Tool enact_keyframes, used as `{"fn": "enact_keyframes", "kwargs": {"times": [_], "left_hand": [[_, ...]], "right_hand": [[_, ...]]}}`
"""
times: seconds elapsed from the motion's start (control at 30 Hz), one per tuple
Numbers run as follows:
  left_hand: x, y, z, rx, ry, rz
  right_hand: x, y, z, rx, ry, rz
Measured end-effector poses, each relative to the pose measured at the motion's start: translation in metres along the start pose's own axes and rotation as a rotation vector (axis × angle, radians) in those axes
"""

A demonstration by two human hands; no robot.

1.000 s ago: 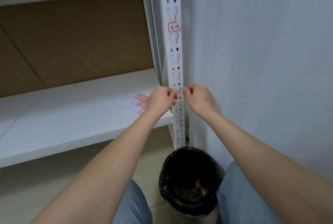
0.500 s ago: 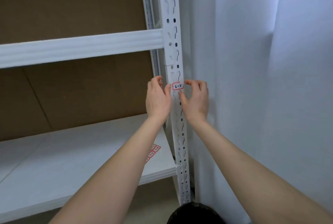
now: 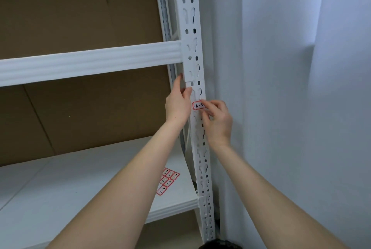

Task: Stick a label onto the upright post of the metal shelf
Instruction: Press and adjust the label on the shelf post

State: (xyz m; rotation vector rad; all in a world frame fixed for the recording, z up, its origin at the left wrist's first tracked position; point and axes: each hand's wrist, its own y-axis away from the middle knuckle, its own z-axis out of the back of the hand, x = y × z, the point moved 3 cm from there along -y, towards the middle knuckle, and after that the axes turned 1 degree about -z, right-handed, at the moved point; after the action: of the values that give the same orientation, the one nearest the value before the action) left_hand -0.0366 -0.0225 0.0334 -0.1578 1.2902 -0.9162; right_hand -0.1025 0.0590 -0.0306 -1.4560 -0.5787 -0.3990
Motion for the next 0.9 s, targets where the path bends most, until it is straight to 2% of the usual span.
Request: {"fn": "enact_keyframes", "kwargs": {"times": [0.3, 0.5, 0.67, 0.9], "left_hand": [[0.0006, -0.0004, -0.0037, -0.036, -0.011, 0.001], [0.0003, -0.0018, -0.0068, -0.067, -0.072, 0.016], [0.0004, -0.0005, -0.0061, -0.045, -0.03, 0.021], [-0.0003, 0.0005, -0.006, -0.043, -0.002, 0.016]], "right_hand": [[-0.0013, -0.0025, -0.0058, -0.084, -0.002, 0.022], [0.0008, -0.0052, -0.0058, -0.058, 0.05, 0.05], [-0.0026, -0.0052, -0.0032, 0.02, 0.067, 0.024], [-0.0003, -0.0035, 0.0008, -0.006, 0.026, 0.028]]}}
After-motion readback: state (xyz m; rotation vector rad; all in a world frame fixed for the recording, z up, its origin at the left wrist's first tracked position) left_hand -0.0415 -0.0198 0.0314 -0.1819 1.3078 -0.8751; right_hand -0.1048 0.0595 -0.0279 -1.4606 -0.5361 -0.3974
